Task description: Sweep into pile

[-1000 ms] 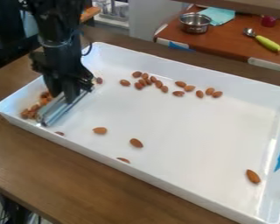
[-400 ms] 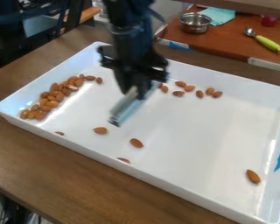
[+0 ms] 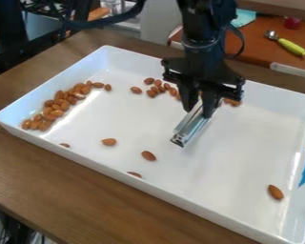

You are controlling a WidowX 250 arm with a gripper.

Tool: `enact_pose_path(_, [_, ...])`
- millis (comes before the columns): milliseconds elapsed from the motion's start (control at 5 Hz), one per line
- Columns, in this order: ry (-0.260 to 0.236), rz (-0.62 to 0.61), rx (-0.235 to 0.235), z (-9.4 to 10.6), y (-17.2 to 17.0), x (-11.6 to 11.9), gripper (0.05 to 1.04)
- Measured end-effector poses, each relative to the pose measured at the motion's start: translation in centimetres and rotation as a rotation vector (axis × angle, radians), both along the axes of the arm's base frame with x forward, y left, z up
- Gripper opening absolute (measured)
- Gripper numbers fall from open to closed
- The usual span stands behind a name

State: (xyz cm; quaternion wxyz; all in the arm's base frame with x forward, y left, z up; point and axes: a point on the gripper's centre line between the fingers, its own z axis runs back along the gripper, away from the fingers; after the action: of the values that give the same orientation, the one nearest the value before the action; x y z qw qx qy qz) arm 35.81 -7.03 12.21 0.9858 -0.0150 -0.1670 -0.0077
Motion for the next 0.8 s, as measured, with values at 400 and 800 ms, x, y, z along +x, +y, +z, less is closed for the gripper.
enact_pose_path(400, [0.013,0.004,0.000,-0.7,-2.2,2.0,0.319])
enact_pose_path(800, [0.027,-0.012,-0.007,-1.2,-3.5,2.2,0.319])
